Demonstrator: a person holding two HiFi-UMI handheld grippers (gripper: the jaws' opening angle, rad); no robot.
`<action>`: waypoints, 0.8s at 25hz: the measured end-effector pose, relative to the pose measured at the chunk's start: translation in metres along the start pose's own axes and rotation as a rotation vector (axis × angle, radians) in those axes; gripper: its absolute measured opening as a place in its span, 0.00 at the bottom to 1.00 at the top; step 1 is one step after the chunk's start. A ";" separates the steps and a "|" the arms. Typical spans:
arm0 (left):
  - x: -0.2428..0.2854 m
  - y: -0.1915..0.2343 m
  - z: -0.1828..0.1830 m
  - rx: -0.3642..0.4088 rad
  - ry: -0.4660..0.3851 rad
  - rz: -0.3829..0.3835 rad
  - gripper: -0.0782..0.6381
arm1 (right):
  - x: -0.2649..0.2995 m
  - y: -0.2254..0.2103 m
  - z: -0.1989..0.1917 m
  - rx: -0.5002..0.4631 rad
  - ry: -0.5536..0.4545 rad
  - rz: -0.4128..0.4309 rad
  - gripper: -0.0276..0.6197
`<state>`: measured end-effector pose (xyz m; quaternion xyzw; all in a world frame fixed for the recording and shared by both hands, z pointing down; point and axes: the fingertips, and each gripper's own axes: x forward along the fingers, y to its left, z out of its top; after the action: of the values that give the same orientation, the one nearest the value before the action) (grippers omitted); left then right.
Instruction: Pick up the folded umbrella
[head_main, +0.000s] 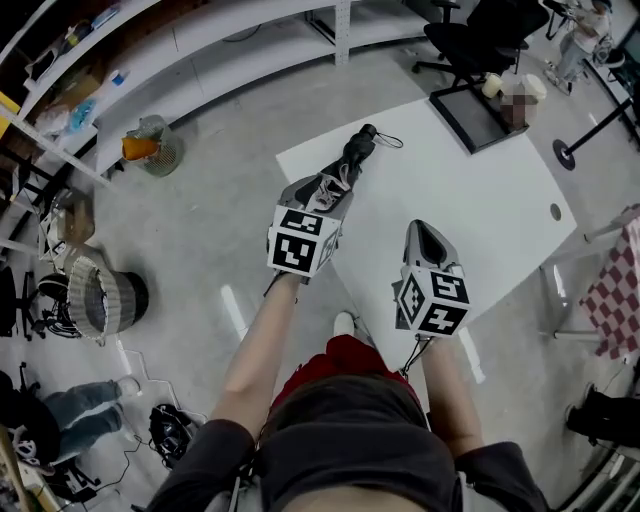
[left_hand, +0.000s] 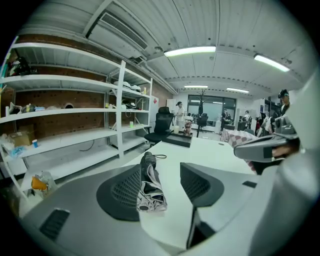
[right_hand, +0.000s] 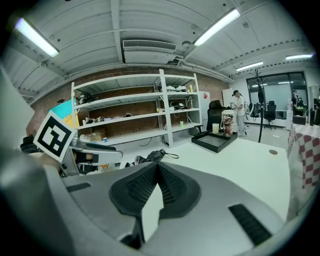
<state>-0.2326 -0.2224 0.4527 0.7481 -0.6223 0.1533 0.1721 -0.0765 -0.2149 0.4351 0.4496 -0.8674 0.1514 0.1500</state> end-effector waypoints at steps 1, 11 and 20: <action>0.009 -0.001 0.000 0.005 0.015 -0.006 0.43 | 0.003 -0.005 0.000 0.004 0.003 -0.006 0.07; 0.074 0.007 0.000 0.085 0.116 0.003 0.46 | 0.031 -0.045 0.001 0.034 0.034 -0.059 0.07; 0.127 0.015 0.003 0.105 0.196 0.004 0.47 | 0.062 -0.067 0.004 0.045 0.055 -0.068 0.07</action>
<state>-0.2251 -0.3378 0.5074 0.7363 -0.5950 0.2586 0.1923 -0.0559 -0.2992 0.4648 0.4779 -0.8435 0.1778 0.1689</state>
